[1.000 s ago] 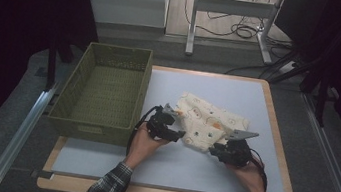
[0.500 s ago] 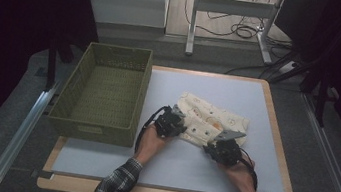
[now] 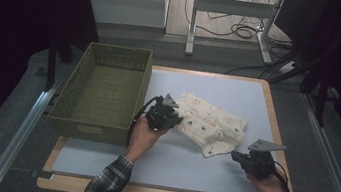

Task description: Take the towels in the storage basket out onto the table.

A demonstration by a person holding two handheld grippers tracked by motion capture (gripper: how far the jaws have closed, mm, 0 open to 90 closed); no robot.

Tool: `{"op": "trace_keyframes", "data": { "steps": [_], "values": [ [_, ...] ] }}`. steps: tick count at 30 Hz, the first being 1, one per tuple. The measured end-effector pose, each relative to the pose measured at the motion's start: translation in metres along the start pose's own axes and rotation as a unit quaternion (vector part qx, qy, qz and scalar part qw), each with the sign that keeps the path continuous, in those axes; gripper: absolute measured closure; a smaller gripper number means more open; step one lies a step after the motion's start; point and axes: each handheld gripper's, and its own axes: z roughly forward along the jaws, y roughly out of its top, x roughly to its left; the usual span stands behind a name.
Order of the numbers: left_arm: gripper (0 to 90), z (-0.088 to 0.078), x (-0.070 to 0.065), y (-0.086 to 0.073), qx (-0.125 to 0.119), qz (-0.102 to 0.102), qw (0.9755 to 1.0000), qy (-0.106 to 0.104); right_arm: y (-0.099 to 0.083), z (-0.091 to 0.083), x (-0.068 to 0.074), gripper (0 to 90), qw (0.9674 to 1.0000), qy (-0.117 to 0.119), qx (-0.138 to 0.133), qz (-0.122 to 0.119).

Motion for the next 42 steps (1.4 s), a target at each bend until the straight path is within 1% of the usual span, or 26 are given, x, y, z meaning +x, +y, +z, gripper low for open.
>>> {"op": "trace_keyframes", "data": {
  "steps": [2,3,6,7,10,11,13,14,15,16,18,22,23,24,25,26,27,29,30,32,33,34,35,36,39,42],
  "values": [
    [83.3,0.007,0.003,0.0,0.01,-0.003,0.9999,0.001,0.001,0.0,0.0,84.9,0.9999,0.011,-0.009,0.008],
    [83.1,0.013,0.004,0.0,0.017,-0.003,0.9999,0.002,0.006,0.008,0.006,80.1,0.9991,0.037,-0.017,0.013],
    [83.2,0.023,0.005,-0.003,0.022,-0.011,0.9997,-0.001,0.016,0.031,0.022,71.8,0.9985,0.054,-0.009,-0.006],
    [83.3,0.023,0.005,-0.003,0.022,-0.011,0.9997,-0.001,0.016,0.031,0.022,71.8,0.9985,0.054,-0.009,-0.006],
    [83.5,0.029,0.008,-0.006,0.027,-0.016,0.9995,-0.004,0.022,0.062,0.038,65.3,0.9977,0.06,0.016,-0.027],
    [83.7,0.03,0.009,-0.007,0.03,-0.016,0.9994,-0.004,0.023,0.07,0.041,67.5,0.9977,0.055,0.024,-0.033],
    [84.3,0.03,0.009,-0.008,0.03,-0.018,0.9994,-0.006,0.023,0.075,0.044,85.2,0.9982,0.024,0.021,-0.051],
    [84.6,0.029,0.009,-0.008,0.029,-0.017,0.9994,-0.009,0.024,0.074,0.044,87.5,0.9982,0.025,0.023,-0.048],
    [84.7,0.026,0.009,-0.008,0.027,-0.017,0.9994,-0.011,0.024,0.072,0.043,88.2,0.9983,0.028,0.027,-0.044],
    [84.7,0.019,0.008,-0.004,0.015,-0.016,0.9997,-0.012,0.021,0.058,0.041,88.5,0.9977,0.016,0.035,-0.057],
    [84.8,0.015,0.008,-0.001,0.01,-0.015,0.9997,-0.014,0.019,0.051,0.039,88.5,0.9979,0.014,0.031,-0.055],
    [83.4,-0.001,0.001,0.016,-0.017,-0.003,0.9997,-0.017,0.008,0.0,0.024,88.5,0.9995,-0.002,-0.001,-0.033],
    [81.2,-0.001,0.0,0.019,-0.018,0.0,0.9997,-0.019,0.003,-0.016,0.018,88.5,0.9996,-0.01,-0.008,-0.027],
    [67.9,0.005,-0.003,0.023,-0.007,0.002,0.9997,-0.024,-0.005,-0.035,0.01,88.3,0.9995,-0.024,-0.013,-0.016],
    [67.9,0.011,-0.004,0.025,0.01,0.003,0.9996,-0.027,-0.005,-0.035,0.01,88.3,0.9995,-0.024,-0.013,-0.016],
    [59.5,0.022,-0.008,0.024,0.041,0.012,0.9988,-0.023,-0.008,-0.039,0.007,88.1,0.9995,-0.028,-0.01,-0.013],
    [51.9,0.027,-0.009,0.022,0.051,0.02,0.9984,-0.016,-0.019,-0.044,-0.002,87.8,0.999,-0.044,-0.002,-0.002],
    [49.7,0.034,-0.009,0.009,0.048,0.0,0.9985,-0.026,-0.029,-0.045,-0.012,87.2,0.9989,-0.045,0.004,0.015],
    [49.3,0.034,-0.009,0.009,0.048,0.0,0.9985,-0.026,-0.029,-0.045,-0.012,87.2,0.9989,-0.045,0.004,0.015],
    [48.2,0.031,-0.007,-0.002,0.043,-0.011,0.9988,-0.022,-0.038,-0.044,-0.018,85.9,0.9987,-0.044,0.007,0.026],
    [46.1,0.024,-0.007,-0.013,0.031,-0.029,0.9987,-0.027,-0.041,-0.044,-0.02,83.7,0.9986,-0.045,0.006,0.029],
    [44.9,0.019,-0.008,-0.018,0.026,-0.036,0.9987,-0.027,-0.041,-0.044,-0.02,82.9,0.9986,-0.045,0.005,0.029],
    [43.8,0.019,-0.008,-0.018,0.026,-0.036,0.9987,-0.027,-0.041,-0.044,-0.02,82.9,0.9986,-0.045,0.005,0.029],
    [43.2,0.009,-0.013,-0.028,0.015,-0.037,0.9989,-0.024,-0.041,-0.046,-0.021,81.8,0.9986,-0.045,-0.001,0.027],
    [43.0,0.0,-0.017,-0.04,0.013,-0.039,0.9989,-0.022,-0.039,-0.048,-0.021,80.7,0.9985,-0.048,-0.006,0.027],
    [42.5,-0.005,-0.017,-0.065,0.021,-0.057,0.9979,-0.023,-0.041,-0.049,-0.022,78.8,0.9984,-0.048,-0.01,0.03]
  ]
}}
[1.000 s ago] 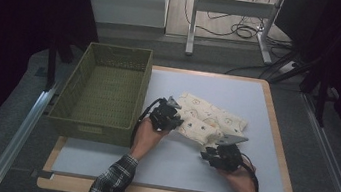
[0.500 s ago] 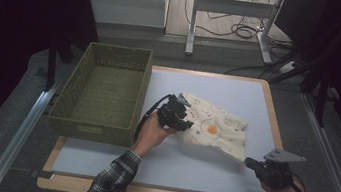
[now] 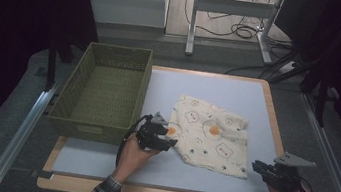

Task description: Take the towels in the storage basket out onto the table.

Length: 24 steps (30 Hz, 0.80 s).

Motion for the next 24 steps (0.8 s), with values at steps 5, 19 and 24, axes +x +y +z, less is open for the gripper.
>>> {"op": "trace_keyframes", "data": {
  "steps": [5,19,24],
  "values": [
    [41.0,0.008,0.004,-0.01,-0.007,-0.003,1.0,0.001,-0.003,0.003,0.003,78.2,1.0,0.006,-0.003,-0.001],
    [44.9,0.014,-0.001,-0.003,0.01,0.017,0.9996,0.022,0.031,0.052,0.054,70.7,0.9951,0.092,-0.007,-0.035],
    [33.8,-0.003,-0.011,-0.031,0.021,0.029,0.9985,0.043,0.053,0.08,0.077,67.1,0.992,0.112,-0.001,-0.059]
  ]
}}
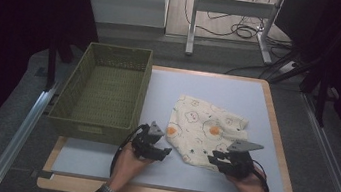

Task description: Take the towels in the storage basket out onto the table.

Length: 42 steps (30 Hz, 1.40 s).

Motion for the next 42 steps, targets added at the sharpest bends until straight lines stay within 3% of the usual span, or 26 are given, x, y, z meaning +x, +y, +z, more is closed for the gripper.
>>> {"op": "trace_keyframes", "data": {
  "steps": [4,9,15,16,17,18,19,21,24,27,29,32,35,39,42],
  "values": [
    [23.2,-0.003,-0.006,-0.024,0.002,0.013,0.9997,0.019,0.02,0.024,0.012,64.4,0.9998,0.016,0.006,-0.012],
    [17.9,0.0,-0.002,-0.031,-0.021,0.017,0.9996,0.01,0.037,0.045,0.024,59.9,0.9994,0.021,0.01,-0.028],
    [17.8,0.0,-0.001,-0.032,-0.023,0.021,0.9995,0.009,0.056,0.077,0.037,53.8,0.9985,0.012,0.028,-0.045],
    [17.8,0.0,-0.001,-0.032,-0.024,0.021,0.9995,0.01,0.057,0.09,0.04,55.7,0.9973,-0.006,0.046,-0.057],
    [17.7,0.0,-0.001,-0.032,-0.024,0.021,0.9995,0.01,0.057,0.09,0.04,55.7,0.9973,-0.006,0.046,-0.057],
    [17.7,0.0,-0.001,-0.032,-0.024,0.021,0.9995,0.009,0.057,0.094,0.041,61.7,0.9963,-0.017,0.055,-0.064],
    [17.8,0.0,-0.001,-0.032,-0.024,0.02,0.9995,0.01,0.055,0.099,0.044,79.6,0.9948,-0.033,0.059,-0.076],
    [17.8,0.0,-0.001,-0.033,-0.024,0.02,0.9995,0.01,0.056,0.098,0.043,84.3,0.9952,-0.03,0.057,-0.073],
    [17.8,0.0,-0.001,-0.033,-0.024,0.02,0.9995,0.01,0.066,0.086,0.034,87.0,0.998,-0.021,0.035,-0.049],
    [17.8,0.0,-0.001,-0.033,-0.025,0.02,0.9995,0.01,0.076,0.068,0.008,86.9,0.9994,-0.031,0.006,-0.011],
    [17.8,0.0,-0.001,-0.033,-0.025,0.019,0.9995,0.009,0.079,0.06,-0.014,85.7,0.9984,-0.055,0.0,0.012],
    [17.8,0.0,-0.001,-0.033,-0.025,0.019,0.9995,0.009,0.073,0.057,-0.046,75.1,0.9951,-0.076,0.017,0.06],
    [17.8,0.0,-0.001,-0.033,-0.025,0.019,0.9995,0.009,0.058,0.058,-0.068,69.3,0.9907,-0.088,0.037,0.097],
    [17.8,0.0,-0.001,-0.033,-0.025,0.019,0.9995,0.009,0.054,0.047,-0.075,67.9,0.9903,-0.085,0.021,0.108],
    [17.8,0.0,-0.001,-0.033,-0.025,0.019,0.9995,0.009,0.064,0.039,-0.067,67.9,0.9929,-0.076,0.007,0.091]
  ]
}}
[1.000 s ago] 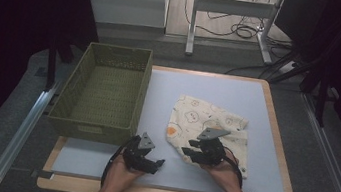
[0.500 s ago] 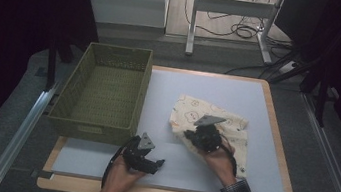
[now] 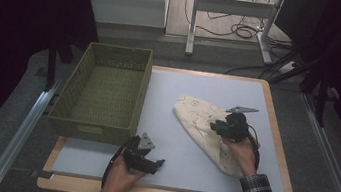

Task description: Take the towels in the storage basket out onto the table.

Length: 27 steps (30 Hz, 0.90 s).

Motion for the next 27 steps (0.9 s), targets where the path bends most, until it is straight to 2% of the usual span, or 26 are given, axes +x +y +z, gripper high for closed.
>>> {"op": "trace_keyframes", "data": {
  "steps": [2,4,8,10,11,13,14,18,19,20,21,22,23,25,26,27],
  "values": [
    [17.8,0.0,0.0,0.0,0.0,0.0,1.0,0.0,0.006,0.0,0.013,67.5,0.9997,0.013,-0.005,-0.021],
    [17.8,0.0,0.0,0.0,0.0,0.0,1.0,0.0,0.007,0.002,0.016,66.7,0.9995,0.015,-0.004,-0.026],
    [17.8,0.0,0.0,0.0,0.0,0.0,1.0,0.0,0.008,0.025,0.025,56.3,0.9983,0.01,0.014,-0.056],
    [17.8,0.0,0.0,0.0,0.0,0.0,1.0,0.0,0.006,0.038,0.024,56.0,0.9976,-0.002,0.029,-0.063],
    [17.8,0.0,0.0,0.0,0.0,0.0,1.0,0.0,0.004,0.042,0.023,57.5,0.9974,-0.009,0.036,-0.061],
    [17.8,0.0,0.0,0.0,0.0,0.0,1.0,0.0,-0.002,0.05,0.018,72.7,0.9962,-0.031,0.047,-0.066],
    [17.8,0.0,0.0,0.0,0.0,0.0,1.0,0.0,-0.004,0.048,0.016,83.3,0.9973,-0.031,0.034,-0.057],
    [17.8,0.0,0.0,0.0,0.0,0.0,1.0,0.0,-0.003,0.041,0.018,85.8,0.9976,-0.026,0.026,-0.058],
    [17.8,0.0,0.0,0.0,0.0,0.0,1.0,0.0,0.0,0.033,0.022,85.9,0.9984,-0.006,0.017,-0.054],
    [17.8,0.0,0.0,0.0,0.0,0.001,1.0,0.0,0.0,0.033,0.022,85.9,0.9984,-0.006,0.017,-0.054],
    [17.8,0.0,0.0,0.0,0.0,0.001,1.0,-0.001,0.002,0.029,0.026,85.8,0.9987,0.007,0.01,-0.049],
    [17.2,-0.001,0.0,0.0,0.0,0.002,1.0,-0.005,0.005,0.021,0.035,85.8,0.9982,0.03,0.002,-0.052],
    [16.1,-0.001,0.0,0.0,0.0,0.002,1.0,-0.005,0.005,0.021,0.035,85.8,0.9982,0.03,0.002,-0.052],
    [14.9,-0.003,-0.002,-0.001,0.003,0.008,0.9999,-0.011,0.006,0.016,0.046,85.8,0.9969,0.057,-0.004,-0.055],
    [13.8,-0.004,-0.003,-0.003,0.007,0.01,0.9999,-0.009,0.007,0.013,0.062,85.8,0.9942,0.086,-0.007,-0.064],
    [13.8,-0.005,-0.003,-0.004,0.007,0.011,0.9999,-0.009,0.007,0.013,0.062,85.8,0.9942,0.086,-0.007,-0.064]
  ]
}}
